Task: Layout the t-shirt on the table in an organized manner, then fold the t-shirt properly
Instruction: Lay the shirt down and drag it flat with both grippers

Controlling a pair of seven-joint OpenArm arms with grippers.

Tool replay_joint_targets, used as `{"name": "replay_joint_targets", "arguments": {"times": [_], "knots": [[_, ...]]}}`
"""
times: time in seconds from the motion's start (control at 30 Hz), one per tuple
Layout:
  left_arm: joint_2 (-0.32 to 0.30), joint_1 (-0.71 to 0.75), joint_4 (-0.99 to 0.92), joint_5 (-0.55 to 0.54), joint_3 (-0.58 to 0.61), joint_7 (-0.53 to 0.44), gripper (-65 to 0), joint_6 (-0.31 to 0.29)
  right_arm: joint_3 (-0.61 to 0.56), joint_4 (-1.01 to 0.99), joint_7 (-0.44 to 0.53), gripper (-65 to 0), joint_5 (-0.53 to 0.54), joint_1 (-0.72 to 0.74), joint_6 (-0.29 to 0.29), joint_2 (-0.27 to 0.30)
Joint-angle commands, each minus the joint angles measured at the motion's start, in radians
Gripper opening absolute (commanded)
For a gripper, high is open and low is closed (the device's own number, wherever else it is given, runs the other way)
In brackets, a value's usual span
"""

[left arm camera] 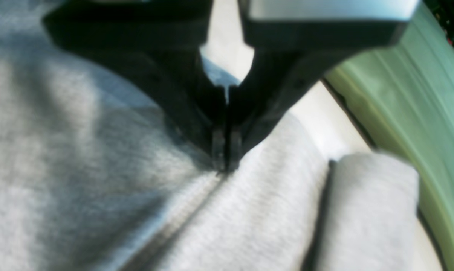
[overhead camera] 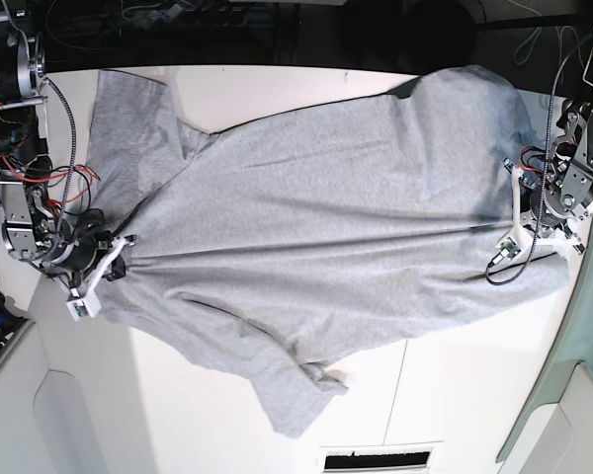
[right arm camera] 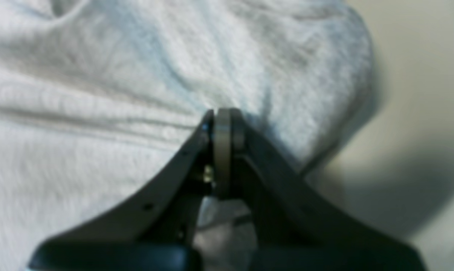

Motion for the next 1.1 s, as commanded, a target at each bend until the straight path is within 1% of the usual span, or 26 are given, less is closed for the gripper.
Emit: {"name": "replay_joint_targets", "arguments": {"times": [0.0, 0.07, 0.17, 0.27, 0.33, 0.4, 0.5, 0.57, 0.63, 0.73, 0.8, 0.83, 0.9, 0.97, 1.03, 1.07], "knots": [[0.01, -0.032, 0.001, -0.014, 0.001, -0.003, -65.0, -0.048, 0.002, 0.005, -0.043, -65.0, -0.015, -0.005, -0.013, 0.024], [0.051, -0.07, 0.0, -0.014, 0.001, -0.008, -65.0, -0.071, 0.002, 0.008, -0.044, -65.0, 0.0, -0.045, -0.013, 0.048], [0.113, -0.118, 0.0, -0.015, 0.01, -0.005, -65.0, -0.08, 0.032, 0.015, -0.044, -65.0, 0.016, -0.119, -0.013, 0.072], [0.138, -0.148, -0.001, -0.01, 0.066, -0.005, -65.0, -0.079, 0.113, 0.05, -0.052, -65.0, 0.025, -0.203, -0.011, 0.077], [0.137, -0.156, -0.001, 0.0, 0.111, 0.002, -65.0, -0.074, 0.182, 0.092, -0.07, -65.0, 0.07, -0.262, -0.009, 0.076], [0.137, -0.167, -0.001, 0.0, 0.141, 0.047, -65.0, -0.045, 0.246, 0.145, -0.085, -65.0, 0.127, -0.317, -0.005, 0.077], [0.134, -0.175, 0.007, -0.001, 0.148, 0.097, -65.0, 0.0, 0.329, 0.236, -0.088, -65.0, 0.195, -0.376, 0.002, 0.076], [0.114, -0.174, 0.039, -0.007, 0.148, 0.1, -65.0, 0.028, 0.374, 0.308, -0.088, -65.0, 0.231, -0.401, 0.002, 0.076], [0.075, -0.167, 0.095, -0.037, 0.148, 0.1, -65.0, 0.05, 0.414, 0.383, -0.088, -65.0, 0.26, -0.415, 0.002, 0.074], [-0.002, -0.164, 0.2, -0.085, 0.148, 0.096, -65.0, 0.102, 0.456, 0.489, -0.088, -65.0, 0.282, -0.408, 0.001, 0.056], [-0.044, -0.169, 0.252, -0.095, 0.146, 0.053, -65.0, 0.139, 0.46, 0.536, -0.096, -65.0, 0.284, -0.377, -0.002, 0.042], [-0.053, -0.173, 0.262, -0.095, 0.143, 0.026, -65.0, 0.146, 0.46, 0.544, -0.104, -65.0, 0.284, -0.353, -0.002, 0.03], [-0.053, -0.187, 0.256, -0.095, 0.14, 0.001, -65.0, 0.146, 0.459, 0.543, -0.111, -65.0, 0.28, -0.301, -0.001, 0.001], [-0.039, -0.195, 0.227, -0.097, 0.14, -0.006, -65.0, 0.146, 0.457, 0.538, -0.111, -65.0, 0.257, -0.259, -0.001, -0.034], [-0.008, -0.201, 0.169, -0.097, 0.14, -0.012, -65.0, 0.146, 0.446, 0.512, -0.111, -65.0, 0.195, -0.212, -0.002, -0.072], [0.012, -0.212, 0.126, -0.097, 0.14, -0.029, -65.0, 0.146, 0.436, 0.487, -0.11, -65.0, 0.155, -0.184, -0.003, -0.09]]}}
